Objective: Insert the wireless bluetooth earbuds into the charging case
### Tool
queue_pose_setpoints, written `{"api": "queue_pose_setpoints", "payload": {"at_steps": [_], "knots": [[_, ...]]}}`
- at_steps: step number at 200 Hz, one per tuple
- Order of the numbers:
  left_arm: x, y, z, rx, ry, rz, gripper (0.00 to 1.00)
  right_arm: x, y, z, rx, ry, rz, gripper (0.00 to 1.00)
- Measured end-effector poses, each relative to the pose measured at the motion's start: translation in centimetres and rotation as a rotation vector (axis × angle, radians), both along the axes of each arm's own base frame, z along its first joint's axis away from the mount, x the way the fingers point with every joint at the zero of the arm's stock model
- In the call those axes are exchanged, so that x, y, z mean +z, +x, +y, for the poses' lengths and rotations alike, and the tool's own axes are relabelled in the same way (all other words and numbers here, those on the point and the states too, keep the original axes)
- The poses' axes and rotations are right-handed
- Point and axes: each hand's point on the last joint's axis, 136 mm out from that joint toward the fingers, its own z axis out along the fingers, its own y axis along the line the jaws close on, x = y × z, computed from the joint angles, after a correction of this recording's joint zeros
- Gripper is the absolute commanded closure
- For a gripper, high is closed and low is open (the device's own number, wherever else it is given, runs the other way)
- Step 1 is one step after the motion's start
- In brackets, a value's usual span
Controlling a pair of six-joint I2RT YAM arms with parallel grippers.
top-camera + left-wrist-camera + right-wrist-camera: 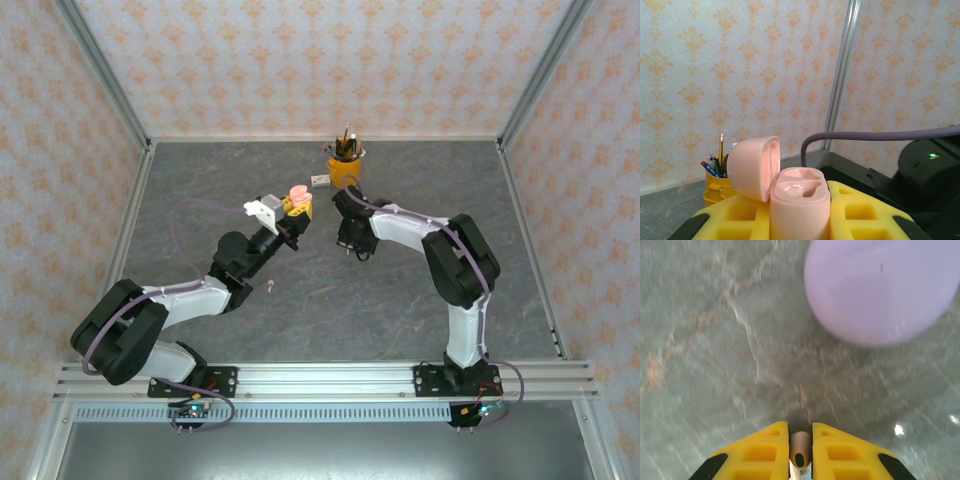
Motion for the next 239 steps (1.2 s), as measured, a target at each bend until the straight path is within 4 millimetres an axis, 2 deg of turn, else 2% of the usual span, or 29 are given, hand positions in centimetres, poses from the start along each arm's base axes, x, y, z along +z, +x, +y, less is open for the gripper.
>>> {"api": "queue_pose_setpoints", "payload": {"at_steps": [62, 109, 133, 171, 239], "knots": [[0.2, -0.2, 0.1, 0.000, 0.001, 0.000, 1.00, 1.5, -5.8, 1.8, 0.293, 0.068, -0.020, 0.85], [-0.3, -0.1, 0.0, -0.001, 0.013, 0.020, 1.00, 0.3, -8.2, 0.8, 0.411, 0.035, -0.005, 0.84], [-0.5, -0.1, 0.0, -0.002, 0.018, 0.027, 1.00, 0.0, -8.4, 0.5, 0.435, 0.024, -0.001, 0.82], [-0.6, -0.1, -0.1, -0.004, 0.021, 0.031, 1.00, 0.0, -8.4, 0.5, 0.444, 0.020, -0.005, 0.71], [-0.6, -0.1, 0.0, -0.005, 0.021, 0.031, 1.00, -0.4, -8.2, -1.1, 0.403, -0.034, -0.012, 0.69]]}}
